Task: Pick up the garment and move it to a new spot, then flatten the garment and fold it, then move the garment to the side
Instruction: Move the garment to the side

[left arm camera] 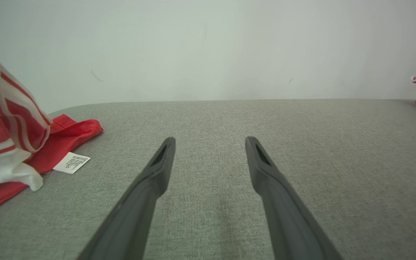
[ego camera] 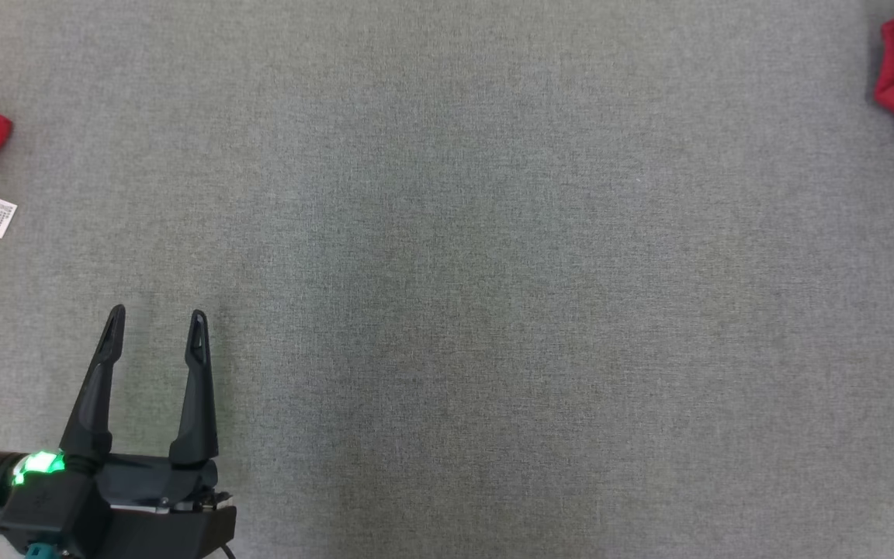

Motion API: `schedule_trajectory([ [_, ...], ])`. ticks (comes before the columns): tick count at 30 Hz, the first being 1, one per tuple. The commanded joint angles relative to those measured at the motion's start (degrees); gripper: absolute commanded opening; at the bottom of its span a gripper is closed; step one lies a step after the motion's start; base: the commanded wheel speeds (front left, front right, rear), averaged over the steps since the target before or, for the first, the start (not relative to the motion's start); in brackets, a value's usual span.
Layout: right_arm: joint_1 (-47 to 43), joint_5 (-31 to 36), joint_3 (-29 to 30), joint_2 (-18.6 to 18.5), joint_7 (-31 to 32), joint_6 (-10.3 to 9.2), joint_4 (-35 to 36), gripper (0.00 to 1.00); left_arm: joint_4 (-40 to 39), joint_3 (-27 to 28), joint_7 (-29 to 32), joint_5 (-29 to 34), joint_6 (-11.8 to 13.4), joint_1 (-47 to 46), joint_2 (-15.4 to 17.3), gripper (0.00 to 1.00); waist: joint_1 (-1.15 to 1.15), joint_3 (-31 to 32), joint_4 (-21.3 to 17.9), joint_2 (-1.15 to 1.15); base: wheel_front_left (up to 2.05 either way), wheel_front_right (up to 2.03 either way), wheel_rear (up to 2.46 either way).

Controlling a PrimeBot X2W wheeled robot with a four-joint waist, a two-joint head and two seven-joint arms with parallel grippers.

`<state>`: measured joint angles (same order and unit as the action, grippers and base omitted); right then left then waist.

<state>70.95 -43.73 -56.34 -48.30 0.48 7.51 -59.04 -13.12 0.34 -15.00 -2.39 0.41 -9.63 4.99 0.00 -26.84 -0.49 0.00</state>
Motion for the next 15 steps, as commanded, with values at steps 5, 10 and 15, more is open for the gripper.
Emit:
schedule_trajectory([
  [5,1.51,0.87,0.63,1.65,-2.70,-0.03,-1.35,1.00,0.98,0.55,-0.22,-0.23,0.38,0.61,-0.04,1.00,0.00,2.07,-0.33,0.00,0.00,0.00,0.00],
  [10,-0.43,-2.52,4.64,6.28,-11.37,-0.03,0.48,1.00,2.37,1.02,-0.23,-1.13,0.61,1.79,-0.56,1.00,0.00,5.85,-1.14,0.00,0.00,0.00,0.00],
  [15,-3.13,-3.41,7.14,9.75,-15.26,-0.03,5.55,1.00,3.87,1.94,-0.23,-1.90,0.50,3.10,-0.76,1.00,0.00,9.29,-1.88,0.00,0.00,0.00,0.00],
])
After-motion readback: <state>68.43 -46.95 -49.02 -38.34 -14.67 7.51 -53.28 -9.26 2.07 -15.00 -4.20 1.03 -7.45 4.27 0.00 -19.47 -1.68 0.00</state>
